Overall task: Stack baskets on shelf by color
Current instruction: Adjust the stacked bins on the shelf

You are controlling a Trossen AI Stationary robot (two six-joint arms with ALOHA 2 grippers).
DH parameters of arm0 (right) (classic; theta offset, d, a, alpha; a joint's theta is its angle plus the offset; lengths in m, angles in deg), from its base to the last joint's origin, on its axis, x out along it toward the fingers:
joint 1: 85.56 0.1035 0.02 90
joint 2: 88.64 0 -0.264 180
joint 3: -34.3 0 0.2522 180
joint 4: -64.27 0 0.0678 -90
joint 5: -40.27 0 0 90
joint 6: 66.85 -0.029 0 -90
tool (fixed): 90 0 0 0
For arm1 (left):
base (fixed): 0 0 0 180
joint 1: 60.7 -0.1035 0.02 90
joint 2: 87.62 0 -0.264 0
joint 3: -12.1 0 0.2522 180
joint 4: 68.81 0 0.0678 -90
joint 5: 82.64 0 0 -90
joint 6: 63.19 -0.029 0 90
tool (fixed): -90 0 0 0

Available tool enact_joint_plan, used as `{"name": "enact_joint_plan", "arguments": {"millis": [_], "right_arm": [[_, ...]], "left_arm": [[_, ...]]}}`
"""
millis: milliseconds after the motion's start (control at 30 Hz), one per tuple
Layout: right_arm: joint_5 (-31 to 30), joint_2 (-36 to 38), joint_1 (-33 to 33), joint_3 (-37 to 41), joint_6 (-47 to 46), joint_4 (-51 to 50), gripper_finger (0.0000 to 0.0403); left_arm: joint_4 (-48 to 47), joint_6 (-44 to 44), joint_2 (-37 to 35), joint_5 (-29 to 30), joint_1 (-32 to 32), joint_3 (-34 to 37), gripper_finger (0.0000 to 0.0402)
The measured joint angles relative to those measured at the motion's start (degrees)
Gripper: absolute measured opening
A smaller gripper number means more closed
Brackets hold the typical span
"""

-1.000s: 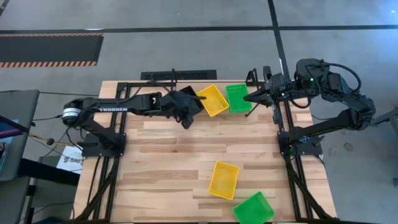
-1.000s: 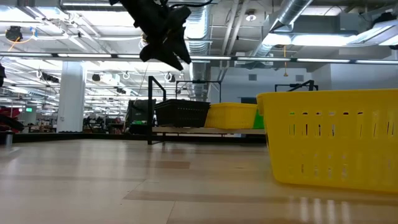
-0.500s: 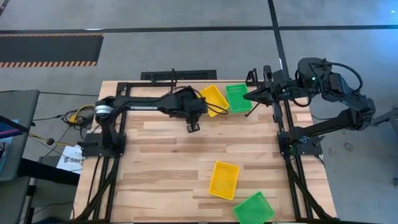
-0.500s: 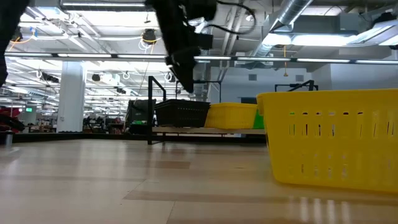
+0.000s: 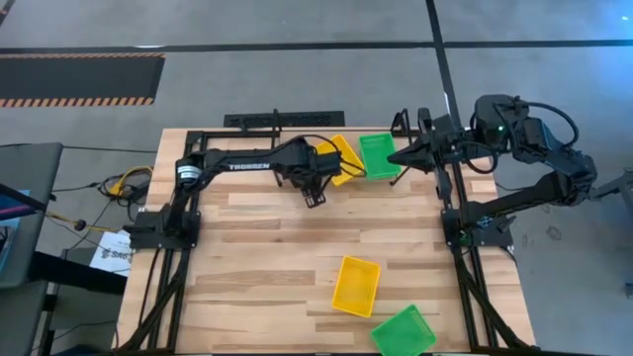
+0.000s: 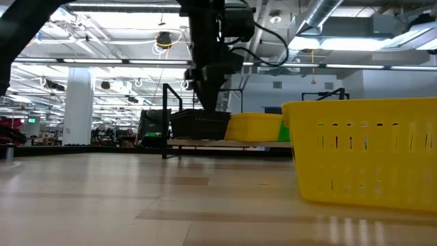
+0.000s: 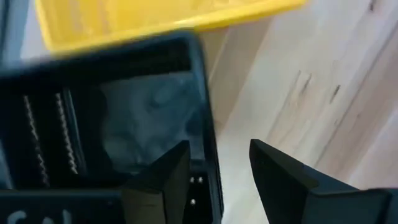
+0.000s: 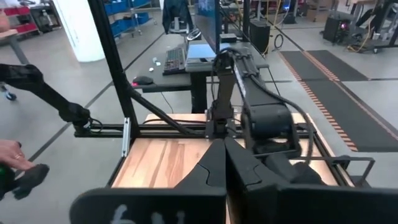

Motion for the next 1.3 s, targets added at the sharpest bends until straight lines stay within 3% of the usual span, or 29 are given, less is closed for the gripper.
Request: {"name": "enact_joint_plan", "arguments": {"millis": [200, 300, 667, 800, 1000, 1300], "right_arm": [[0.0, 0.0, 0.2, 0.0, 0.0, 0.5, 0.0008], [0.0, 0.0, 0.2, 0.0, 0.2, 0.7, 0.0008], [0.0, 0.0, 0.2, 0.0, 0.2, 0.8, 0.0008], [0.0, 0.0, 0.2, 0.0, 0.2, 0.9, 0.0008], [0.0, 0.0, 0.2, 0.0, 0.2, 1.0, 0.0008], [0.0, 0.1, 0.2, 0.0, 0.3, 2.0, 0.0008]], "left_arm": [[-1.8, 8.1, 0.0, -2.8, -2.0, 0.0, 0.0156], [-2.3, 7.9, 0.2, -4.7, -2.1, 0.0, 0.0155], [-1.3, 4.5, 1.7, -3.3, -1.8, 0.0, 0.0153], [-1.7, 4.0, 1.7, -2.0, -1.8, 0.0, 0.0117], [-2.1, 3.0, 1.7, -2.1, -1.8, 0.0, 0.0017], [-3.3, 0.2, 1.7, -0.8, -1.2, 0.0, 0.0003]]}}
